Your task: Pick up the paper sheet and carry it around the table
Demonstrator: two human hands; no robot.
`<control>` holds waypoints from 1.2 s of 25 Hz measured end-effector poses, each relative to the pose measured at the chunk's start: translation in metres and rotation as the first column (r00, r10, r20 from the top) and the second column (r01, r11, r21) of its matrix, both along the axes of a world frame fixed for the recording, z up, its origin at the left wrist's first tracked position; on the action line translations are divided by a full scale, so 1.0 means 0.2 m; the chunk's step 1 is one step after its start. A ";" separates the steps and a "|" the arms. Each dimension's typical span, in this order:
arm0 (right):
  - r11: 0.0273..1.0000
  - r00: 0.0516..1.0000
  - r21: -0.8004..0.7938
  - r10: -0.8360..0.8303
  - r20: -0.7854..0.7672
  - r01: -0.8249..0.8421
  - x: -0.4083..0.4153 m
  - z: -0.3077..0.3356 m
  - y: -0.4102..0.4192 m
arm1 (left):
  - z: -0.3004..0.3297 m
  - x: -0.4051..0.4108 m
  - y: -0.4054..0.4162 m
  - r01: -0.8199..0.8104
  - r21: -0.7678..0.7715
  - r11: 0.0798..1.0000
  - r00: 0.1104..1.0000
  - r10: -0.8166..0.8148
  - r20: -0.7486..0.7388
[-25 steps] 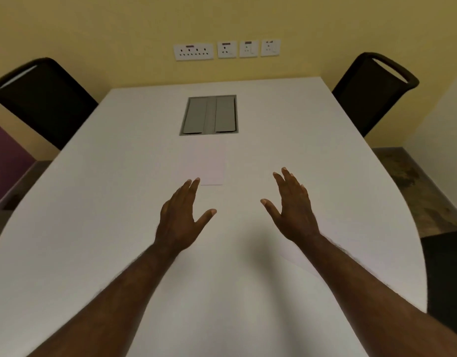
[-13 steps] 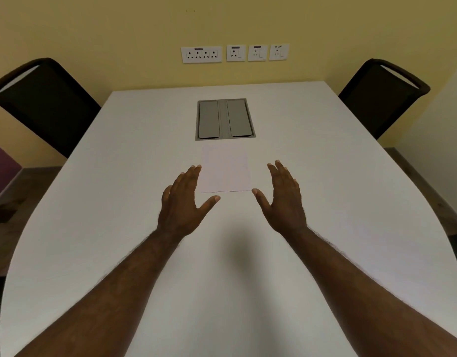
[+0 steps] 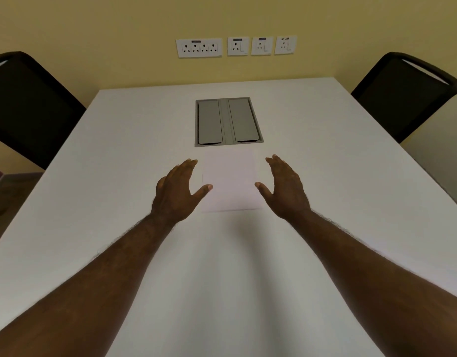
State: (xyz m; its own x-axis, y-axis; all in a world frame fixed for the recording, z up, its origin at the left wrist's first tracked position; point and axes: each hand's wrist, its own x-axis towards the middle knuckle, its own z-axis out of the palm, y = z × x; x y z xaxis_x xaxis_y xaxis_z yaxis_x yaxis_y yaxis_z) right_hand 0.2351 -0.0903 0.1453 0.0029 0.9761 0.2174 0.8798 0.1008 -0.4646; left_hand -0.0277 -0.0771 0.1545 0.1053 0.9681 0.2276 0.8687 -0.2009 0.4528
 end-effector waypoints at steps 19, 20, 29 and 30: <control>0.910 0.989 -0.389 -0.148 0.017 0.143 -0.14 -0.73 0.74 | -0.79 0.12 0.74 0.039 -0.437 0.898 0.963 -0.151 -0.223; 0.901 0.983 -0.397 -0.186 0.006 0.173 -0.16 -0.74 0.76 | -0.80 0.13 0.74 0.027 -0.452 0.892 0.955 -0.157 -0.252; 0.884 0.851 -0.270 -0.449 -0.272 0.381 -0.08 -0.71 0.86 | -0.79 0.17 0.75 -0.045 -0.464 0.884 0.933 -0.130 -0.337; 0.882 0.839 -0.255 -0.461 -0.290 0.396 -0.07 -0.71 0.85 | -0.79 0.17 0.74 -0.046 -0.466 0.884 0.934 -0.127 -0.333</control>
